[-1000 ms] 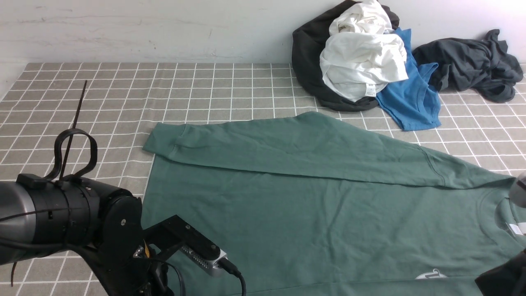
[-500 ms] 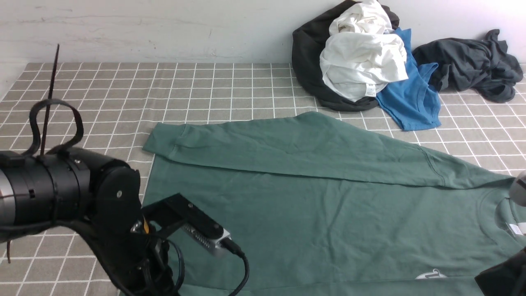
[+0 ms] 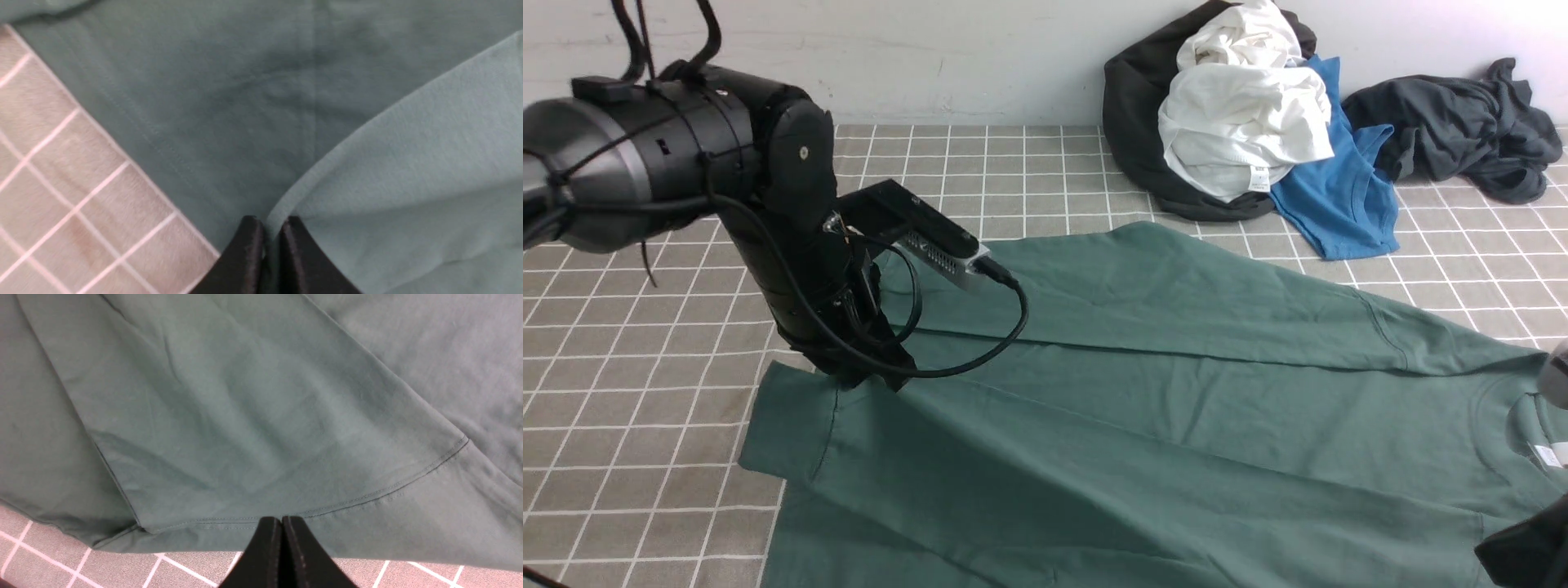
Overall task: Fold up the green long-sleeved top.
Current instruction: Use the left arm to drag and place the cuff at the centered position on the left edge of the fabric, then use the left arm to clamp the cuff farthest from it, then use the left arm to drag and drop the cuff onto the cuff closest to the left arm, then use both arms simultaneously to clamp the lower edge of the clothing fabric, then use both arms to drag the lower edge of the fabric forward and fold it over the upper edge
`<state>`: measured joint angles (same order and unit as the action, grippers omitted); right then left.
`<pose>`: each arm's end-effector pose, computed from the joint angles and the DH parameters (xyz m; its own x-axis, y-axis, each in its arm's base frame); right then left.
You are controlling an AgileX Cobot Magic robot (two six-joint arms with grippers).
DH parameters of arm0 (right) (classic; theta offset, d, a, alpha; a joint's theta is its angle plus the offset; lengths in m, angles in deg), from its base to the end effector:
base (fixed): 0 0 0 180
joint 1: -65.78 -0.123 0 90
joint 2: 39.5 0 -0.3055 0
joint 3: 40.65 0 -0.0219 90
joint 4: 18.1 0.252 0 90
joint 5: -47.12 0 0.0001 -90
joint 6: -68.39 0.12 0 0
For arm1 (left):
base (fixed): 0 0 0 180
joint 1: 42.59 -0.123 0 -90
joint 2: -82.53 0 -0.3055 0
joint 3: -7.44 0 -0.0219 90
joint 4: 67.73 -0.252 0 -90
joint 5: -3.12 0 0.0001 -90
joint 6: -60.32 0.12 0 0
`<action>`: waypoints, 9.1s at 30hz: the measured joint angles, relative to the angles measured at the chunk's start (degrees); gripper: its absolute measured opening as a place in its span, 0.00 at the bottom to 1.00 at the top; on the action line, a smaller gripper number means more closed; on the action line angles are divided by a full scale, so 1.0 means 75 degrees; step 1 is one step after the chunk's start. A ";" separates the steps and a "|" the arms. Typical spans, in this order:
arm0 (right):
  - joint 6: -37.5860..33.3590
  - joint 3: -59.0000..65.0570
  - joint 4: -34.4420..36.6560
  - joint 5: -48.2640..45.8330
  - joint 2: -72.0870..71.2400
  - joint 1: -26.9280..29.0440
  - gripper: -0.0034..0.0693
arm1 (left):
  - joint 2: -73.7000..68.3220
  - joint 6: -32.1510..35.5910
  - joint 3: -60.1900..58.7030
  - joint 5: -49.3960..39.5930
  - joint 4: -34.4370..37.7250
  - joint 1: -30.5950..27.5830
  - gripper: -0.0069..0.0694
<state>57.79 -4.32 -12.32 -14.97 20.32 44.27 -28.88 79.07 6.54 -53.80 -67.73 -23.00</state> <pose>0.1298 0.0627 0.2709 -0.8008 -0.4625 -0.3805 -0.5108 0.8592 0.0307 0.3536 -0.1258 0.2141 -0.7686 0.6147 -0.1769 0.6150 0.7862 0.0601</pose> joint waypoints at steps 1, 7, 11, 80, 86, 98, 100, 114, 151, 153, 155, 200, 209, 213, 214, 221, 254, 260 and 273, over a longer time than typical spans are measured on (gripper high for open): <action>0.0000 0.0000 -0.0008 0.0000 0.0000 0.0000 0.03 | -0.0193 0.0025 0.0041 0.0007 -0.0052 -0.0006 0.13; 0.0000 0.0000 -0.0148 0.0000 0.0000 0.0000 0.03 | -0.0840 -0.0201 0.0100 0.0224 -0.0230 -0.0015 0.27; 0.0068 -0.0017 -0.0291 0.0000 0.0000 0.0000 0.03 | -0.0864 -0.0666 0.0304 0.0230 -0.0257 -0.0034 0.49; 0.0796 -0.1205 -0.0629 -0.1202 -0.0226 0.0000 0.03 | 0.2625 -0.1197 -0.3905 0.0831 0.2473 -0.1418 0.13; 0.0789 -0.1205 -0.0477 -0.1269 -0.0219 0.0000 0.03 | 0.2762 -0.1197 -0.4802 0.1507 0.2377 -0.1418 0.18; 0.0507 -0.1205 -0.0031 -0.1269 -0.0225 -0.0274 0.03 | 0.3179 -0.0781 -0.4472 0.0313 0.1991 -0.1166 0.68; 0.0461 -0.1205 0.0019 -0.1269 -0.0225 -0.0415 0.03 | 0.3387 -0.0616 -0.4465 0.0127 0.1991 -0.0879 0.68; 0.0365 -0.1205 -0.0272 -0.1276 -0.0225 -0.1144 0.03 | 0.3459 0.1304 -0.6050 0.0932 0.0501 0.3924 0.65; 0.0342 -0.1205 -0.0336 -0.1276 -0.0225 -0.1144 0.03 | 0.2454 0.0005 -0.5695 0.1128 -0.0192 0.4451 0.53; 0.0342 -0.1205 -0.0336 -0.1276 -0.0225 -0.1144 0.03 | 0.2554 -0.0317 -0.5590 0.1128 -0.0460 0.4423 0.45; 0.0342 -0.1205 -0.0336 -0.1276 -0.0225 -0.1144 0.03 | 0.2599 -0.0485 -0.5551 0.1128 -0.0649 0.4319 0.35; -0.1747 0.3187 -0.5604 0.3999 0.2209 -0.1525 0.80 | 0.2442 -0.0631 -0.5536 0.0565 -0.0332 0.3820 0.09; -0.1333 0.2963 -0.5943 0.3919 0.2741 -0.1525 0.65 | 0.2442 -0.0631 -0.5536 0.0572 -0.0295 0.3820 0.09; -0.1282 0.2963 -0.5997 0.3947 0.2712 -0.1525 0.45 | 0.2442 -0.0631 -0.5536 0.0564 -0.0287 0.3820 0.09; -0.1282 0.2963 -0.5967 0.3947 0.2661 -0.1525 0.38 | 0.2442 -0.0631 -0.5536 0.0564 -0.0287 0.3820 0.09; -0.1282 0.2963 -0.5444 0.3694 0.2096 -0.1525 0.06 | 0.2442 -0.0631 -0.5536 0.0558 -0.0282 0.3820 0.09; -0.5807 -0.6891 -0.0104 -0.0931 0.7469 0.1740 0.06 | -0.0141 0.1822 0.2491 -0.0841 -0.1079 -0.0738 0.11; -0.5714 -0.8489 -0.0063 -0.1093 0.8889 0.1870 0.06 | -0.1458 0.1845 0.3677 -0.0772 -0.1054 -0.0983 0.11; -0.5025 -0.9059 -0.0108 0.0160 0.9843 0.1955 0.14 | -0.2965 0.1767 0.4049 0.0644 -0.1170 -0.1067 0.15</action>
<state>20.10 -72.26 -13.12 -13.77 94.14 58.93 -51.12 92.32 36.90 -48.97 -76.50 -31.00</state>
